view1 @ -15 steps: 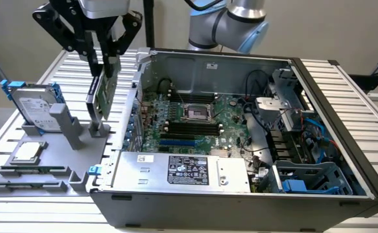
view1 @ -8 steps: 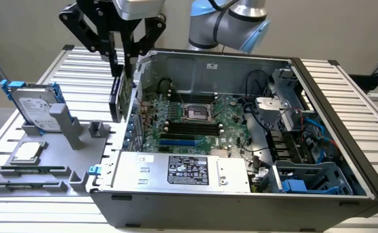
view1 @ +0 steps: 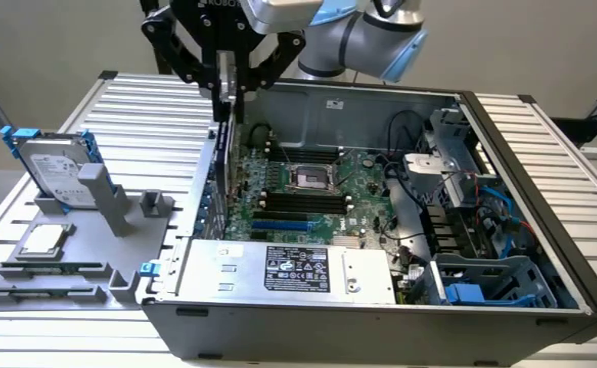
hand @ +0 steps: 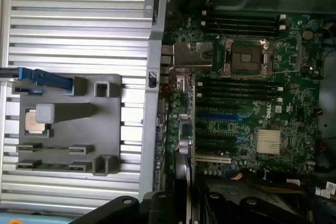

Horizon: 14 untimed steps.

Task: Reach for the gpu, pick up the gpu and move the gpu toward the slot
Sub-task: 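Pick up the gpu and move the gpu toward the slot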

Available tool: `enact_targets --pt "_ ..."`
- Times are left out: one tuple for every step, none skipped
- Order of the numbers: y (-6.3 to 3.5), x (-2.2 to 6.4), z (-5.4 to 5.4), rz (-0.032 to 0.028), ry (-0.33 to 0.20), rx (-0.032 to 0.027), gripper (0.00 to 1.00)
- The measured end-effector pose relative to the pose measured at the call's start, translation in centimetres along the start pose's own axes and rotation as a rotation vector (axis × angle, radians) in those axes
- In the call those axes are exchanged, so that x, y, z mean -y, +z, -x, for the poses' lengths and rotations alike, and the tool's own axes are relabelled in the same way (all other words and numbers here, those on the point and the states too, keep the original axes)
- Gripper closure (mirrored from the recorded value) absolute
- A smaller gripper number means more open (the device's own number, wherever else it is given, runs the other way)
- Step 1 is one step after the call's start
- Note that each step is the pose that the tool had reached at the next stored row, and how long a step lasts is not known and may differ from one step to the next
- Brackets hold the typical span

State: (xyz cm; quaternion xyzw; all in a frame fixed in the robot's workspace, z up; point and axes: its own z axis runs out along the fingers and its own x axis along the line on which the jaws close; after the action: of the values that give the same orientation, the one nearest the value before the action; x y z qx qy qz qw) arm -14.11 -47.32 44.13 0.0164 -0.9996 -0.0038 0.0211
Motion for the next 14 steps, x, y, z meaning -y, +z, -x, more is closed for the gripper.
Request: enact_targets --pt "-0.02 -0.02 0.4 0.0 0.0 -0.0002 0.74" --pt "-0.03 -0.05 0.9 0.0 0.0 -0.0003 0.74" --pt "-0.05 -0.09 1.3 0.0 0.0 -0.0004 0.74" --pt "-0.06 -0.13 1.8 0.0 0.0 -0.0004 0.74" --pt "-0.07 -0.18 2.3 0.0 0.0 -0.0004 0.74" --pt "-0.08 -0.24 2.7 0.0 0.0 -0.0005 0.74" --pt "-0.08 -0.29 3.2 0.0001 0.0 -0.0004 0.74" --pt "-0.09 -0.35 3.7 0.0 0.0 -0.0005 0.74" --pt "-0.09 -0.41 4.1 0.0 0.0 -0.0005 0.74" --pt "-0.09 -0.48 4.6 0.0001 0.0 -0.0005 0.74" --pt "-0.09 -0.55 5.0 0.0001 0.0 -0.0006 0.74" --pt "-0.09 -0.63 5.5 0.0 0.0 -0.0006 0.74" --pt "-0.08 -0.71 5.9 0.0 0.0 -0.0006 0.74" --pt "-0.08 -0.81 6.4 0.0 0.0 -0.0007 0.74"
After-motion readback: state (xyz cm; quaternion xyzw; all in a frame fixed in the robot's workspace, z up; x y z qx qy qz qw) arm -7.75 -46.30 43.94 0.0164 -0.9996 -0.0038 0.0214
